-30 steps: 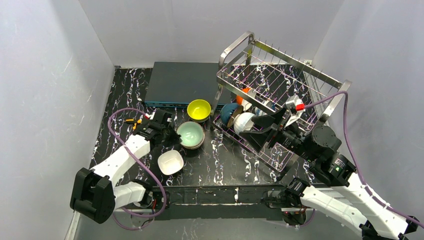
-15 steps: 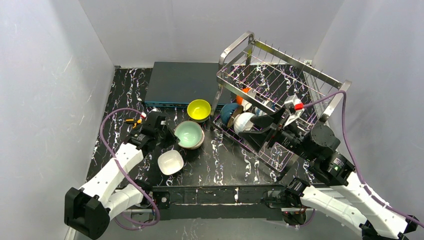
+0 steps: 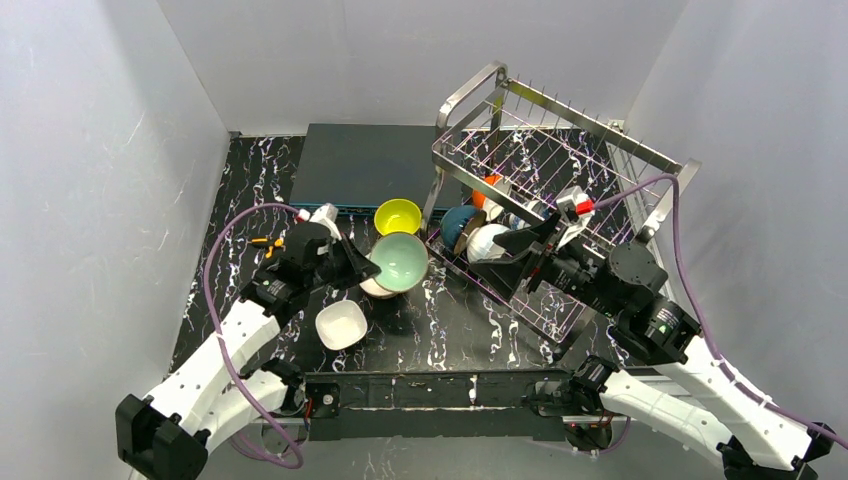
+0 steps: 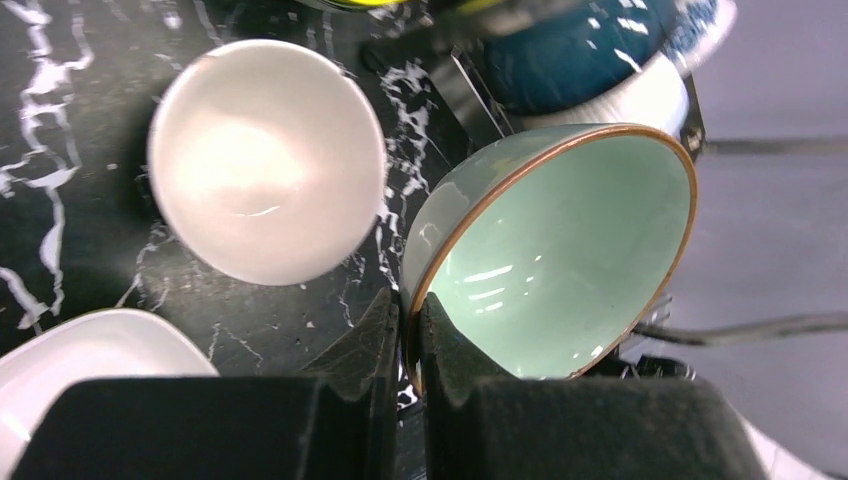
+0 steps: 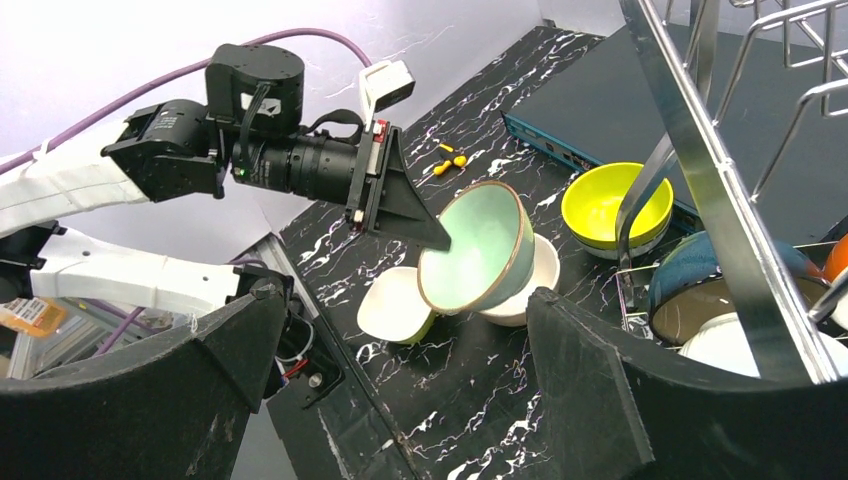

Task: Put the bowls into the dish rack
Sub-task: Pick up the bowl from the center of the board.

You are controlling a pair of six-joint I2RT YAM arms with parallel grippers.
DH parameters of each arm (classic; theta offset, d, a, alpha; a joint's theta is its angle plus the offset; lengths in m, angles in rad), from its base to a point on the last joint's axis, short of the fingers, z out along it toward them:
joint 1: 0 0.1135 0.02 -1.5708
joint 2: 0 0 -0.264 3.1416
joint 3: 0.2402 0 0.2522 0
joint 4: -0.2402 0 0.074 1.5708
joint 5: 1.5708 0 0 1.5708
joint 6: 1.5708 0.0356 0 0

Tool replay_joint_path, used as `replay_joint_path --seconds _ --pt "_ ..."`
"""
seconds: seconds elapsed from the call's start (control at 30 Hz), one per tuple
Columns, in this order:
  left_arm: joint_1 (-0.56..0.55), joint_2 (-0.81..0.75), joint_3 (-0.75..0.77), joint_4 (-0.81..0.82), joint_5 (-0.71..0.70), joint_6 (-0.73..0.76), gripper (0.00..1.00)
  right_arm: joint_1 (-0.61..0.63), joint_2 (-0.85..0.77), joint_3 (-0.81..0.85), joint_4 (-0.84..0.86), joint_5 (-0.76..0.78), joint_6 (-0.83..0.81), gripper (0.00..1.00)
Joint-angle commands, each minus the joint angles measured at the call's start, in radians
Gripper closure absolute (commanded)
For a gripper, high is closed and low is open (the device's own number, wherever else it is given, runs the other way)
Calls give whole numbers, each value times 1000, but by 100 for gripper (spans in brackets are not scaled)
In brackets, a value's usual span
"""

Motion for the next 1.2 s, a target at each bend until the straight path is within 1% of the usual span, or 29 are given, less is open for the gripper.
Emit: replay_joint_path --seconds 0.0,0.1,0.27,0.43,0.7,0.87,0.97,1.1,1.17 --pt "-95 -31 76 100 1 74 100 -11 74 7 -33 -4 32 1" --pt "-181 -29 114 100 -86 118 100 -10 111 12 -46 -19 42 1" --pt "-276 -26 159 104 -176 164 100 -10 184 28 -79 -57 53 1" --pt "-330 -19 195 117 -200 184 100 -10 235 39 -95 -80 55 1" --pt "-358 -23 235 135 -222 185 100 -11 243 55 -120 -90 31 2" --pt "-359 -41 217 148 -241 186 100 -12 184 77 -200 52 -5 2" --pt "-358 -49 197 151 -248 177 100 -11 131 78 -218 139 -17 2" --pt "-359 -61 175 163 -263 170 100 -10 80 79 -214 176 -34 1" --pt "-358 -66 170 165 -269 170 100 -10 59 73 -184 150 -54 1"
